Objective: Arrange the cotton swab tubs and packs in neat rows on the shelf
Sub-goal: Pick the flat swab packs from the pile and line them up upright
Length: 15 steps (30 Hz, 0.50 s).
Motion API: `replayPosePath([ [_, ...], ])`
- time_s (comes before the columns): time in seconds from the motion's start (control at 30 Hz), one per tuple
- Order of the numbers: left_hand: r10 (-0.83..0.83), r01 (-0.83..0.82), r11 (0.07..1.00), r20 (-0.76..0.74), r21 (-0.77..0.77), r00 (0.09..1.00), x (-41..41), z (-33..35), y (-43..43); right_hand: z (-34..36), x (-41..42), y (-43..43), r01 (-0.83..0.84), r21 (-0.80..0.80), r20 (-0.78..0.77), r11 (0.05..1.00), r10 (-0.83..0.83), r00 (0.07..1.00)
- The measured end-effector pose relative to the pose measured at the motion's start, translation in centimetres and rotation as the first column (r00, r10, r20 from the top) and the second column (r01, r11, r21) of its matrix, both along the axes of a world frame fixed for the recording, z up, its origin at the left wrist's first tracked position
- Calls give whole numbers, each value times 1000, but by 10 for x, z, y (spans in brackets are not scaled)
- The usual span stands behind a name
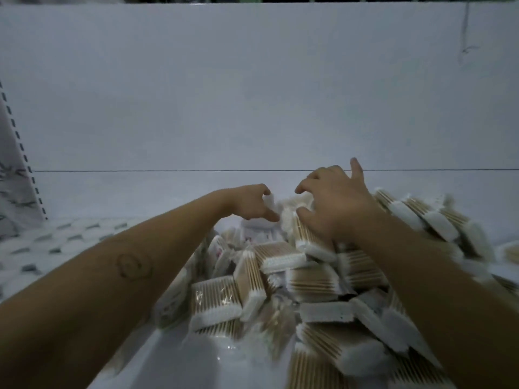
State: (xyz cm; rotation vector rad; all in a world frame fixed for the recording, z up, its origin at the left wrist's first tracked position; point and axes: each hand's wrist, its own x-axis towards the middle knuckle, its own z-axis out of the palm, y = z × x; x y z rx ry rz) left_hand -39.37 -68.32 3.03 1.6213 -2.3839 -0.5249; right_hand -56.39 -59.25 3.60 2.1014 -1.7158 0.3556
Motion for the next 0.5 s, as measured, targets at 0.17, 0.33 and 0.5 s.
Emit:
replayPosePath([
  [0.17, -133, 137, 990, -100, 38, 986, -14, -8, -31, -3, 4, -10, 53, 35, -30, 998, -52, 998],
  [0.33, -188, 187, 978, -3, -91, 982, -14, -14, -42, -10, 8, -7, 70, -1, -9, 998, -70, 997],
  [0.5, -206, 206, 977, 7, -53, 979, -16, -30, -39, -9, 16, -10, 136, 37, -39, 990, -135, 990],
])
